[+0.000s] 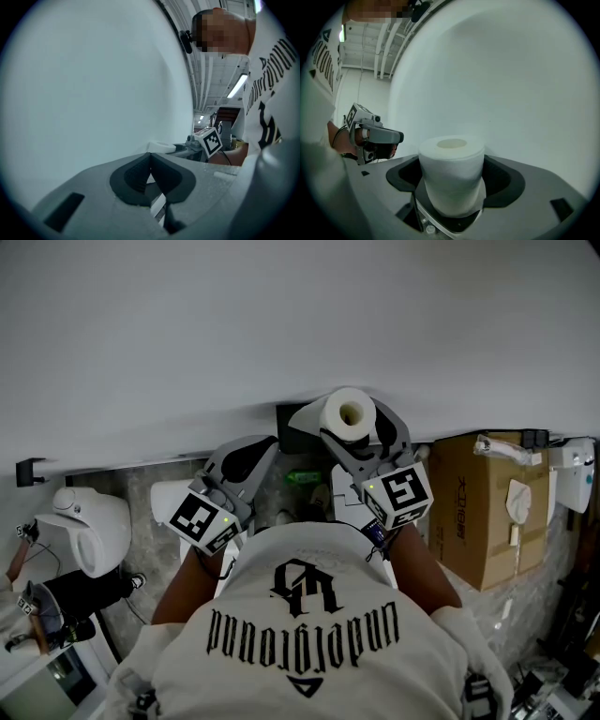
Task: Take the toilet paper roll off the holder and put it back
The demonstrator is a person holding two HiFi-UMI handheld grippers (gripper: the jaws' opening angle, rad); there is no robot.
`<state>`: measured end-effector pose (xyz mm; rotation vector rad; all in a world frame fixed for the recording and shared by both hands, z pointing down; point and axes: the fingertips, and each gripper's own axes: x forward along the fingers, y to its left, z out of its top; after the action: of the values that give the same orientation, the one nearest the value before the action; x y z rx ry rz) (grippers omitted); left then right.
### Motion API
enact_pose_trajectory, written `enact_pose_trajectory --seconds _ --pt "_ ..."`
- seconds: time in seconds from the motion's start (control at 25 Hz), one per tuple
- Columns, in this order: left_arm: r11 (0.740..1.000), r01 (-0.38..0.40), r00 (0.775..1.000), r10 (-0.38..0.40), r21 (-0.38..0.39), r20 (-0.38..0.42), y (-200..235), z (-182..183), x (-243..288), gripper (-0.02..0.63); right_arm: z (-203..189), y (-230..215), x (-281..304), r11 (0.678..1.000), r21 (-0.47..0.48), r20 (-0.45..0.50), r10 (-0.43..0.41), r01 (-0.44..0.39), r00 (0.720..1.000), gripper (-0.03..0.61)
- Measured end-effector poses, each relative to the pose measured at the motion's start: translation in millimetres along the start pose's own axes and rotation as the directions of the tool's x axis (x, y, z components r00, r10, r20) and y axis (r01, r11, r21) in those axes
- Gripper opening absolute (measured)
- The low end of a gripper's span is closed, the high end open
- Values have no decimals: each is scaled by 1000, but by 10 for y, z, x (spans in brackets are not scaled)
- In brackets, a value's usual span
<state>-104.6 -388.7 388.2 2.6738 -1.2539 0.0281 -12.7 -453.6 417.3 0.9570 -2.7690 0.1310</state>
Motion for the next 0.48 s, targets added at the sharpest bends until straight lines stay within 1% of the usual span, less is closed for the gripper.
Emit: enact_pose_trajectory --seconds 0.28,0.48 --pt "1000 -10 1000 10 7 10 -2 42 -121 14 7 -11 -62 1000 15 -5 -24 24 1000 353" --pt "1000 -2 1000 2 11 15 -44 47 -235 14 67 11 -138 999 1 4 -46 46 999 353"
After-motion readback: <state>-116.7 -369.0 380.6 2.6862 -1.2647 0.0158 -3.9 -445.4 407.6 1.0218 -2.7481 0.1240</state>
